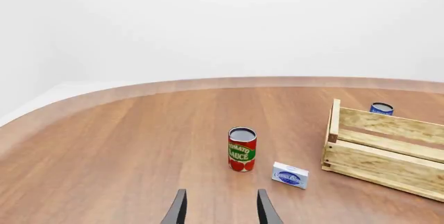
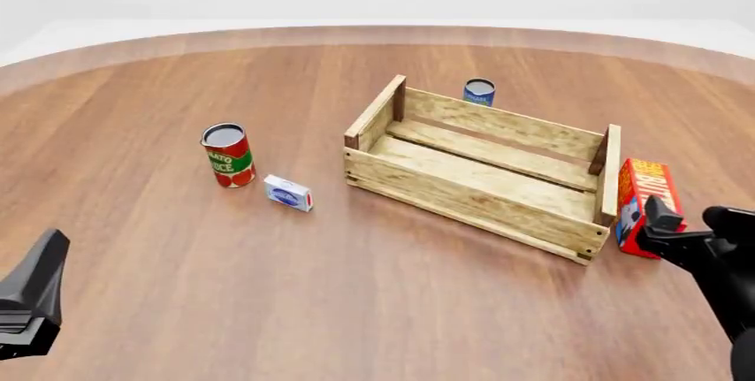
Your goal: Pick up the butter and put it in the tray.
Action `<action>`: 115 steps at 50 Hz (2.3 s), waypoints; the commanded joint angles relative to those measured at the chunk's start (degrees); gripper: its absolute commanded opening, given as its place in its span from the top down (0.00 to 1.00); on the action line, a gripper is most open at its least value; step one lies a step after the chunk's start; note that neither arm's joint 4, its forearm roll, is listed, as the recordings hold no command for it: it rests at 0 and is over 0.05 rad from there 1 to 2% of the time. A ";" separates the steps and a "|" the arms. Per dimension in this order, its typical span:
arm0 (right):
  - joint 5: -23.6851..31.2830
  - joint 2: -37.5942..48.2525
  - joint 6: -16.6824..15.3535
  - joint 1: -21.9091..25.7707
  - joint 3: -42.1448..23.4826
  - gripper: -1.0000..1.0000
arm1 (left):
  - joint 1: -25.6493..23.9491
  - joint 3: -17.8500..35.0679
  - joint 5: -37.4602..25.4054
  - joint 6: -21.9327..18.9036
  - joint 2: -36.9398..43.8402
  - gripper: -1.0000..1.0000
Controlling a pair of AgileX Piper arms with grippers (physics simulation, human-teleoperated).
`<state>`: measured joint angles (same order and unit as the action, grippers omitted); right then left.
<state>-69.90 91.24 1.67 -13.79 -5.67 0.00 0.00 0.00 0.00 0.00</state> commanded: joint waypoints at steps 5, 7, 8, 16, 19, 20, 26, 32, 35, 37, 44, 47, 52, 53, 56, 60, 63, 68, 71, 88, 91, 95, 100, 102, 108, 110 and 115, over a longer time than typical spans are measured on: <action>0.00 3.02 0.36 0.22 -1.90 0.00 | 0.00 0.00 0.00 0.00 0.00 0.00; 0.00 3.53 0.35 0.23 -2.16 0.00 | 0.00 0.00 0.00 0.00 0.00 0.00; 0.00 3.69 0.48 0.25 -2.25 0.00 | 0.00 0.00 0.00 0.00 0.00 0.00; 0.00 5.71 1.13 -0.26 -3.16 0.00 | 0.00 0.00 0.00 0.00 0.00 0.00; 0.00 6.21 1.23 -0.38 -3.36 0.00 | 0.00 0.00 0.00 0.00 0.00 0.00; 0.00 6.40 1.23 -0.39 -3.46 0.00 | 0.00 0.00 0.00 0.00 0.00 0.00; 0.00 7.57 1.57 -0.57 -3.95 0.00 | 0.00 0.00 0.00 0.00 0.00 0.00; 0.00 8.82 1.71 -0.50 -4.62 0.00 | 0.00 0.00 0.00 0.00 0.00 0.00; 0.00 9.37 1.79 -0.46 -4.98 0.00 | 0.00 0.00 0.00 0.00 0.00 0.00; 0.00 9.85 1.93 -0.40 -5.21 0.00 | 0.00 0.00 0.00 0.00 0.00 0.00; 0.00 10.96 2.14 -0.21 -5.70 0.00 | 0.00 0.00 0.00 0.00 0.00 0.00; 0.00 11.44 2.20 -0.29 -5.90 0.00 | 0.00 0.00 0.00 0.00 0.00 0.00; 0.00 12.56 2.39 -0.23 -6.48 0.00 | 0.00 0.00 0.00 0.00 0.00 0.00; 0.00 12.70 2.46 -0.23 -6.54 0.00 | 0.00 0.00 0.00 0.00 0.00 0.00; 0.00 13.08 2.52 -0.22 -6.70 0.00 | 0.00 0.00 0.00 0.00 0.00 0.00; 0.00 13.53 2.60 -0.40 -6.94 0.00 | 0.00 0.00 0.00 0.00 0.00 0.00; 0.00 13.97 2.57 -0.47 -7.15 0.00 | 0.00 0.00 0.00 0.00 0.00 0.00; 0.00 14.89 2.65 -0.50 -7.60 0.00 | 0.00 0.00 0.00 0.00 0.00 0.00; 0.00 15.52 2.75 -0.54 -7.94 0.00 | 0.00 0.00 0.00 0.00 0.00 0.00; 0.00 17.88 2.70 -0.41 -8.91 0.00 | 0.00 0.00 0.00 0.00 0.00 0.00; 0.00 18.19 2.85 -0.35 -9.04 0.00 | 0.00 0.00 0.00 0.00 0.00 0.00; 0.00 18.38 2.57 -0.23 -9.14 0.00 | 0.00 0.00 0.00 0.00 0.00 0.00; 0.00 18.82 2.42 -0.48 -9.27 0.00 | 0.00 0.00 0.00 0.00 0.00 0.00; 0.00 19.27 2.42 -0.55 -9.42 0.00 | 0.00 0.00 0.00 0.00 0.00 0.00; 0.00 20.37 2.40 -0.53 -10.02 0.00 | 0.00 0.00 0.00 0.00 0.00 0.00; 0.00 20.74 2.49 -0.49 -10.19 0.00 | 0.00 0.00 0.00 0.00 0.00 0.00; 0.00 21.22 2.54 -0.19 -10.42 0.00 | 0.00 0.00 0.00 0.00 0.00 0.00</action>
<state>-69.90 111.27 4.17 -14.16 -15.54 0.00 0.00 0.00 0.00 0.00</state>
